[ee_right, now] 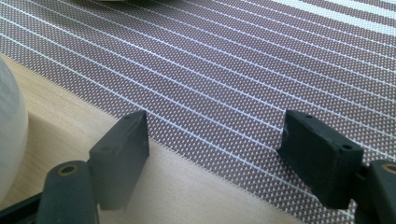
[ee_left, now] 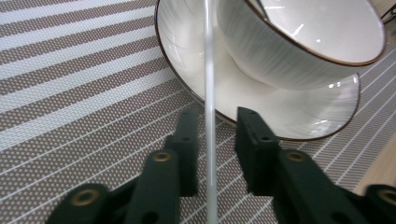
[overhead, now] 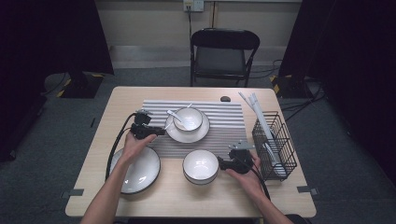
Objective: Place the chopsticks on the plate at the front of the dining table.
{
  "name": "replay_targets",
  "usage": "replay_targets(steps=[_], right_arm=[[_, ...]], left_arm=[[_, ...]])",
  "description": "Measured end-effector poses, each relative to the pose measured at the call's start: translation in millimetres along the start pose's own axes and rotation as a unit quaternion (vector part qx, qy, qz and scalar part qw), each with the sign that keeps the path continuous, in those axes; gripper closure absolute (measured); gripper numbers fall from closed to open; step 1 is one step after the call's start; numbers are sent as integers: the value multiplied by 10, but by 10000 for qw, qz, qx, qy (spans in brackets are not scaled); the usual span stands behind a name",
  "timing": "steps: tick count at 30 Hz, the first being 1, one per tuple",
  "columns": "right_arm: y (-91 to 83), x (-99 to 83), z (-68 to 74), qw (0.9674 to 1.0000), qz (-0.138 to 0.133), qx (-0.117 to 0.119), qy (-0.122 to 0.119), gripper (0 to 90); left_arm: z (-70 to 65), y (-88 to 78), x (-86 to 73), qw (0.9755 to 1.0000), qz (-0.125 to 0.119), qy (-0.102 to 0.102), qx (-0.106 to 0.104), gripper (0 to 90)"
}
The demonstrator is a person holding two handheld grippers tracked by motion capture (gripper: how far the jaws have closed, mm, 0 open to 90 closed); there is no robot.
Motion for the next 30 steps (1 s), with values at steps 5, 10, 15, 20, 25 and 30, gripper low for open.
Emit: replay_targets(steps=[5, 10, 15, 20, 25, 30], right_arm=[[0, 0, 1, 10000, 0, -2, 2, 232], [0, 0, 1, 10000, 0, -9, 4, 231], [1, 1, 2, 10000, 1, -17, 7, 230], [1, 1, 2, 10000, 2, -18, 8, 230], [1, 1, 2, 10000, 2, -17, 8, 230], [2, 1, 2, 10000, 1, -17, 9, 230]], left_arm=[[-2, -154, -39, 10000, -55, 55, 55, 627], [34, -199, -166, 9998, 130, 85, 148, 636], [9, -159, -189, 9991, 311, 215, 169, 696], [-31, -55, -201, 9987, 351, 322, 165, 854], [-45, 2, -162, 9989, 287, 328, 180, 855], [-36, 17, -152, 9992, 223, 297, 151, 859]])
Point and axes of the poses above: each handheld gripper's, and its own axes: y roughly forward along the jaws, x roughly out of its top, z roughly to its left, the point moved 8 cm from there along y, roughly forward along the jaws, and after that the axes turned 3 degrees about -z, right-handed, at the moved point
